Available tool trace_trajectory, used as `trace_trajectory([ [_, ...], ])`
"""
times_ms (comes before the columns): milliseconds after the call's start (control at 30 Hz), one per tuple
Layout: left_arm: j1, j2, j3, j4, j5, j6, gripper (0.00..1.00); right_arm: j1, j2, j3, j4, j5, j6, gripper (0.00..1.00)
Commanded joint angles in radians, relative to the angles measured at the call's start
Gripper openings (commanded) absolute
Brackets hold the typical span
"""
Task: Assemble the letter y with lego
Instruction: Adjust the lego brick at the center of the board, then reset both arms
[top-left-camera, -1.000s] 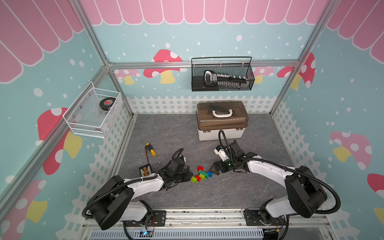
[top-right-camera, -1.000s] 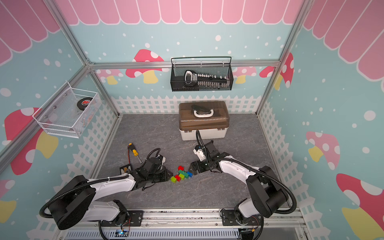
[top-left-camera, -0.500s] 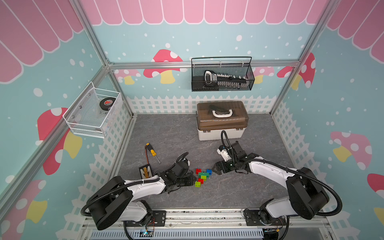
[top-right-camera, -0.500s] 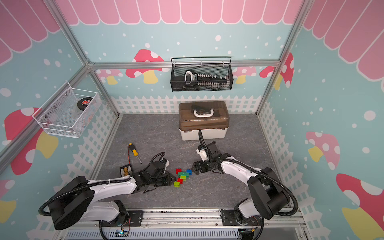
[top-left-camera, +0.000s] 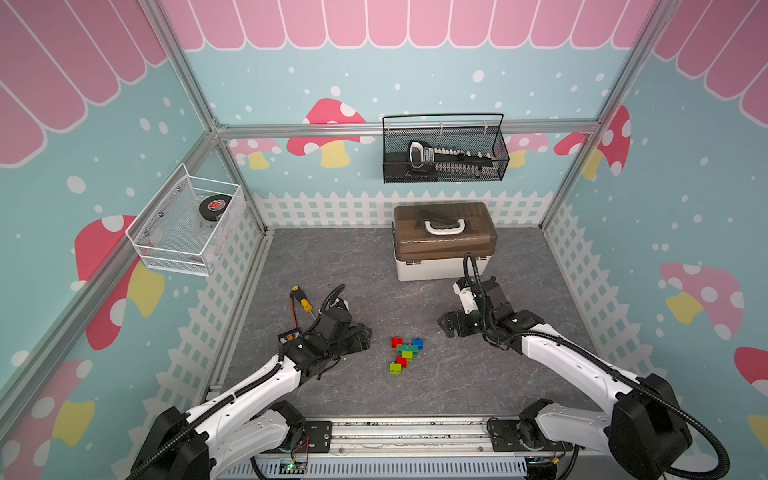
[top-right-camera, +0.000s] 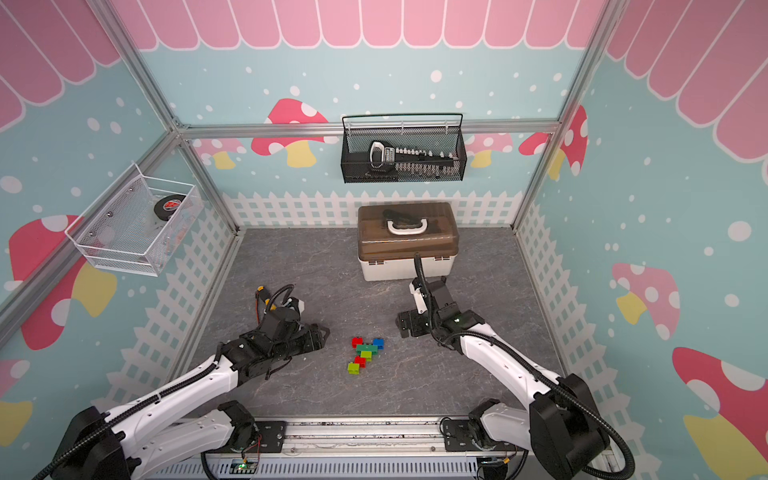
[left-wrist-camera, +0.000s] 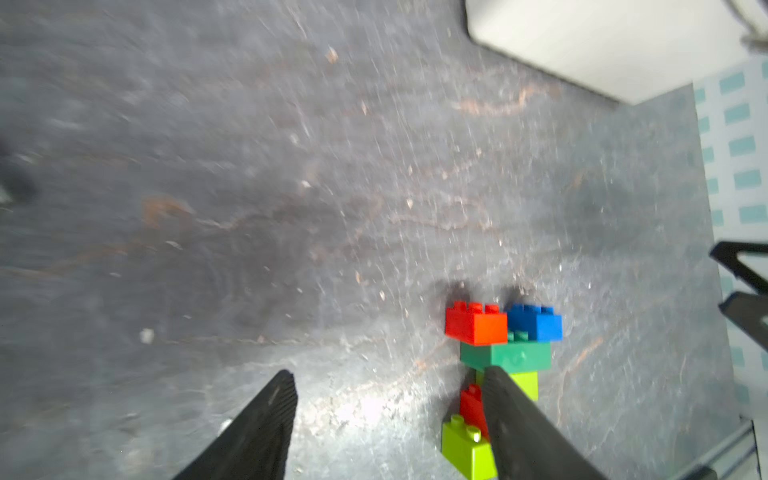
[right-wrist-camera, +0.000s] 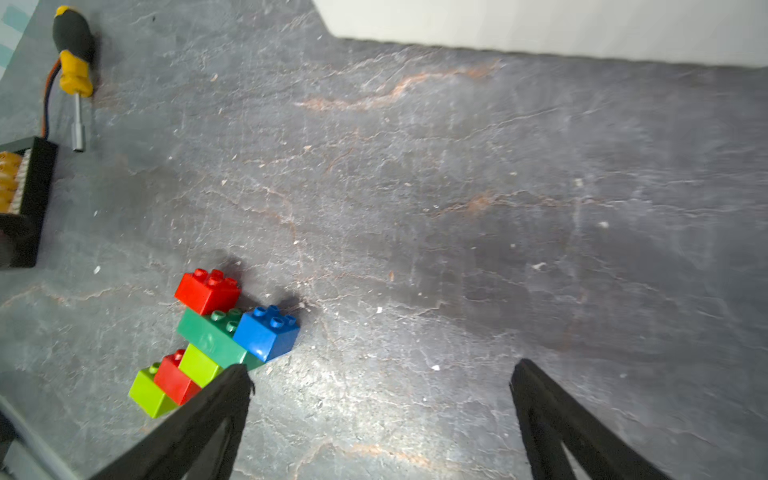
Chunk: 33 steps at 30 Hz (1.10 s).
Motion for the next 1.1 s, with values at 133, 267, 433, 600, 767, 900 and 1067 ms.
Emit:
trace_trajectory([
  [133, 0.153, 0.050, 0.124, -0.132, -0.227, 0.057, 0.99, -0.028, -0.164, -0.044, 0.013, 0.510, -0.008, 0.99],
  [267, 0.226, 0.131, 0.205, -0.141, -0.403, 0.062, 0.99, -0.038, -0.258, -0.154, 0.231, 0.838, -0.066, 0.99],
  [433, 0.238, 0.138, 0.153, 0.173, -0.643, 0.327, 0.99, -0.125, -0.258, -0.283, 0.547, 1.012, -0.174, 0.99],
  [600, 0.293, 0.217, 0.077, 0.521, -0.738, 0.578, 0.99, -0.231, -0.069, -0.275, 0.660, 0.958, -0.219, 0.99],
  [767, 0.351, 0.364, -0.015, 0.834, -0.671, 0.624, 0.99, -0.292, 0.166, -0.298, 0.902, 0.880, -0.271, 0.99],
  [900, 0.351, 0.476, -0.085, 1.110, -0.624, 0.742, 0.98, -0.323, 0.251, -0.324, 1.094, 0.771, -0.337, 0.99],
  [1067, 0.416, 0.475, -0.154, 1.208, -0.460, 0.706, 1.00, -0.410, 0.313, -0.342, 1.167, 0.519, -0.333, 0.99],
])
